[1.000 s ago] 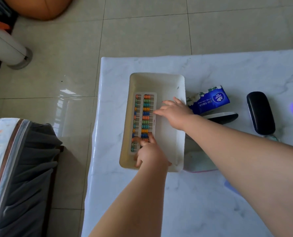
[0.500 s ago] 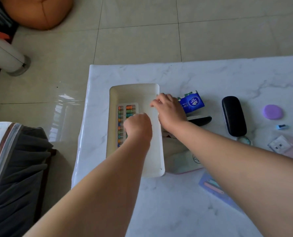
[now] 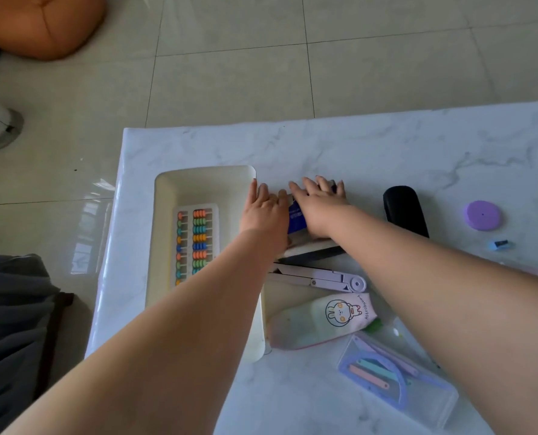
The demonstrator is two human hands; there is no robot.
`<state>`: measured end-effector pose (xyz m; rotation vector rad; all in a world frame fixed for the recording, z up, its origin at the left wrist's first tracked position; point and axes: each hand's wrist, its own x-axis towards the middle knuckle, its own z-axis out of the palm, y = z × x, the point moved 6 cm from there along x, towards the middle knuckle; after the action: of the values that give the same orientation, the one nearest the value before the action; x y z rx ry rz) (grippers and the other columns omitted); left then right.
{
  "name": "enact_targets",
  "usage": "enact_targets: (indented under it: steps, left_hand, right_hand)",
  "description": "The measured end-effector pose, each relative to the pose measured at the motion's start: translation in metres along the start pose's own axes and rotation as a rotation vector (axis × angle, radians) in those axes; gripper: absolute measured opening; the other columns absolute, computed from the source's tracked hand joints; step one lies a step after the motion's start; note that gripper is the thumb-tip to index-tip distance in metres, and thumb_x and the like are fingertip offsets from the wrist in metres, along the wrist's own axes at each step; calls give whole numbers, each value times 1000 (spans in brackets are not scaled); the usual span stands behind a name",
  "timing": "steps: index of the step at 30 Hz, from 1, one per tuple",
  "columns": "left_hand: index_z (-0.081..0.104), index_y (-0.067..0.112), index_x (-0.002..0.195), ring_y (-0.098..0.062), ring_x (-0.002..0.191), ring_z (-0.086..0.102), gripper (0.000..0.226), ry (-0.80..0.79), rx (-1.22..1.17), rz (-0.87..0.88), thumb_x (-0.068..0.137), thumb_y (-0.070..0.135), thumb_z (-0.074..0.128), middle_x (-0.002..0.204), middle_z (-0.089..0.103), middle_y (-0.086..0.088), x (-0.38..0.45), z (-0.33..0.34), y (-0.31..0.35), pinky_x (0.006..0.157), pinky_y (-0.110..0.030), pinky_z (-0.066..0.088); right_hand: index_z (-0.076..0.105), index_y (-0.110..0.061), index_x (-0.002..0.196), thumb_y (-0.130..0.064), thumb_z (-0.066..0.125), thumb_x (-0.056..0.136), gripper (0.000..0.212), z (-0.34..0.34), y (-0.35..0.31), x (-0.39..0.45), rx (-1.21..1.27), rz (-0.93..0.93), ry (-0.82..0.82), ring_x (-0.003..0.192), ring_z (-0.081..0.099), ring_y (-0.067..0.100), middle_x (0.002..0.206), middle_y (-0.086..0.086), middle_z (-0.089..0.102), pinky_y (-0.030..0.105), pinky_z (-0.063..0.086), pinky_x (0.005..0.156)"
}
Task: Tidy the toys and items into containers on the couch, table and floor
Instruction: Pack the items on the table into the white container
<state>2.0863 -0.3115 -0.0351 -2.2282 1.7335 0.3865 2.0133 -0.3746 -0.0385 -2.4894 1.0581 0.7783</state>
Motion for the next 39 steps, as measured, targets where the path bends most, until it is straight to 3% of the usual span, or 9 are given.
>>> enact_targets:
  steps: [3, 6, 11, 16, 20, 25, 31, 36, 39]
  left_hand:
    - [34, 9, 141, -30, 144, 17, 71, 55, -6, 3, 81, 35, 61, 128, 58, -6, 3, -4, 4, 116, -45, -16]
    - [48, 14, 122, -27, 132, 31, 45, 139, -78, 7, 79, 19, 58, 112, 62, -2, 3, -16, 5, 118, -43, -12]
    - [35, 16, 138, -28, 131, 31, 64, 301, -151, -36, 77, 12, 53, 123, 54, -5, -18, -56, -15, 118, -45, -8]
    - [23, 16, 149, -29, 132, 29, 71, 487, -186, -238, 82, 11, 45, 132, 45, -4, -54, -81, -72, 119, -47, -4]
    - [19, 15, 151, -30, 135, 26, 72, 442, -145, -353, 86, 14, 51, 145, 34, -7, -75, -61, -128, 119, -42, 6]
    - [18, 10, 151, -29, 129, 29, 80, 308, -129, -294, 82, 12, 59, 142, 34, -6, -79, -27, -154, 108, -34, 21]
    - [47, 2, 137, -32, 112, 52, 75, 269, -41, -164, 68, 16, 72, 125, 57, -11, -53, 3, -154, 96, -36, 41]
    - [39, 4, 143, -33, 114, 49, 64, 268, -45, -174, 84, 17, 57, 129, 54, -11, -44, 13, -157, 97, -38, 36]
    - [25, 7, 150, -32, 121, 42, 63, 189, -47, -171, 94, 22, 49, 136, 47, -9, -40, 22, -157, 101, -37, 29]
  right_hand:
    - [10, -25, 151, -9, 60, 82, 86, 1, 3, 2, 0, 70, 51, 143, 13, 32, 153, 8, 19, 59, 19, 113]
    - [30, -22, 139, -12, 64, 79, 70, 0, 10, -3, 48, 97, 180, 130, 30, 31, 139, 7, 34, 45, 36, 101]
    - [34, -22, 135, -14, 68, 73, 71, -30, 1, -23, 127, 79, 465, 121, 38, 30, 132, 4, 42, 40, 38, 91]
    - [47, -19, 130, -15, 75, 59, 76, -76, -57, -36, 99, -44, 778, 110, 50, 30, 121, 3, 54, 40, 40, 83]
    - [44, -19, 130, -18, 73, 64, 72, -82, -121, -31, 59, -181, 723, 114, 46, 29, 124, 2, 50, 40, 38, 87]
    - [38, -21, 133, -21, 77, 65, 79, -57, -155, -6, 20, -153, 557, 115, 43, 28, 126, 5, 43, 38, 39, 89]
    - [41, -13, 130, -29, 77, 73, 69, -41, -144, 25, 101, -159, 498, 121, 45, 29, 130, 9, 48, 35, 33, 106]
    - [55, -14, 118, -32, 83, 62, 65, -31, -139, 26, 7, -131, 646, 106, 51, 31, 117, 10, 53, 38, 41, 95]
    - [55, -14, 125, -24, 81, 69, 63, -29, -132, 27, 77, -134, 599, 112, 49, 33, 123, 10, 52, 39, 41, 95]
